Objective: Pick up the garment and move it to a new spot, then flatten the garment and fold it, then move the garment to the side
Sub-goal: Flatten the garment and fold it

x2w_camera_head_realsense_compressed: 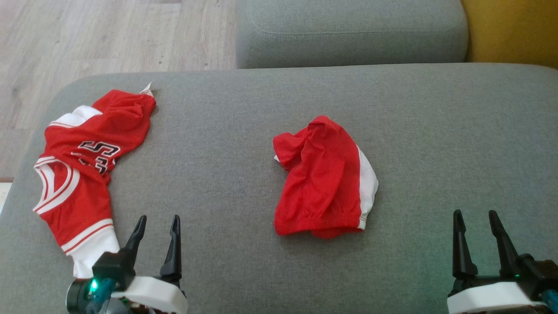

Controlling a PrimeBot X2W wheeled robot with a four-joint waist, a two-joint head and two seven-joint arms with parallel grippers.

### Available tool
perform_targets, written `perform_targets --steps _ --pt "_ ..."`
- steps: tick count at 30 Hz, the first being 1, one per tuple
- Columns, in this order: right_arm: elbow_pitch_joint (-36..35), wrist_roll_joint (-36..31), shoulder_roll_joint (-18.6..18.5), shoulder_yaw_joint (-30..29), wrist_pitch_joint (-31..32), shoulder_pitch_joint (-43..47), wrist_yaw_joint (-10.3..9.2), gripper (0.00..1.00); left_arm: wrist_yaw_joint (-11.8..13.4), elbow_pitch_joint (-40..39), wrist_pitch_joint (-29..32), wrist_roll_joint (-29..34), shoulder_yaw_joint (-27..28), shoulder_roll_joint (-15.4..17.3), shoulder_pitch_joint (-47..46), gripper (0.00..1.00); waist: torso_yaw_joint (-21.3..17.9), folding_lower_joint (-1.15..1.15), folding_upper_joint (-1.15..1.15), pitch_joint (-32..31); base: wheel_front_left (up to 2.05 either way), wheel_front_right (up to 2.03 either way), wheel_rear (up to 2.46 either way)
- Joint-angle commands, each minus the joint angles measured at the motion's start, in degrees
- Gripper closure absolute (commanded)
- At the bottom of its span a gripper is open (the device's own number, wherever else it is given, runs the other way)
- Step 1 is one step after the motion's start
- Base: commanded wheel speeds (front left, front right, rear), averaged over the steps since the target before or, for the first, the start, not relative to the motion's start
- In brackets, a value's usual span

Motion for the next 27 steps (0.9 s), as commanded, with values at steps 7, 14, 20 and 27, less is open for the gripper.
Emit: perform_targets --steps 7,14,20,27 --pt "-1.78 -0.29 -0.39 1.58 -0.37 -2.31 0.44 0.0 -0.36 -1.21 -0.7 1.83 2.15 -0.34 -2.86 0.0 -1.05 0.0 0.0 0.26 0.0 0.0 0.0" --pt "-3.23 -0.5 -0.38 3.23 -0.37 -4.1 0.44 0.0 -3.28 -2.87 -0.28 2.86 -9.11 -0.98 -6.72 0.0 -4.5 0.0 0.0 2.04 0.0 0.0 0.0" --pt "-5.39 0.43 -0.38 4.96 -0.37 -6.28 0.44 0.0 -3.23 -1.4 4.27 -1.45 -23.25 -1.09 -14.15 0.0 -8.78 0.0 0.0 4.97 0.0 0.0 0.0" --pt "-7.71 2.02 -0.38 7.5 -0.37 -8.55 0.44 0.0 -0.85 8.15 9.74 -5.8 -35.72 -1.1 -23.1 0.0 -14.03 0.0 0.0 8.3 0.0 0.0 0.0"
